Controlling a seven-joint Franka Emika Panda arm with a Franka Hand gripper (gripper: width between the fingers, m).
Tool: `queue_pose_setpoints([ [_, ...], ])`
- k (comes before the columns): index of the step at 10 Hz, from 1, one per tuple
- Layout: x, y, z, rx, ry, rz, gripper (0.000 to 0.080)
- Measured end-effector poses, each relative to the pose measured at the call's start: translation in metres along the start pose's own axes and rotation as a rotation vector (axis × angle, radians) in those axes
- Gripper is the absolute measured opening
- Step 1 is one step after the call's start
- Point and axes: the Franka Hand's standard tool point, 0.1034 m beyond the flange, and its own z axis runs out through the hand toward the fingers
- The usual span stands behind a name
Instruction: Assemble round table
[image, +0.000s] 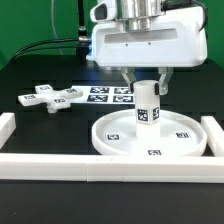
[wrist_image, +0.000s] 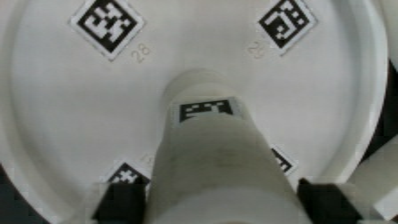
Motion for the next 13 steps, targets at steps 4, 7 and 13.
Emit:
queue_pose_setpoints([
  [4,-0.002,-0.003,0.0,0.006,-0.028,0.332,0.0409],
  [7,-0.005,-0.005,0.0,0.011,-0.048,0.55,0.041],
  [13,-0.01,-0.012,-0.001,-0.002,-0.068,0.311,0.0646],
])
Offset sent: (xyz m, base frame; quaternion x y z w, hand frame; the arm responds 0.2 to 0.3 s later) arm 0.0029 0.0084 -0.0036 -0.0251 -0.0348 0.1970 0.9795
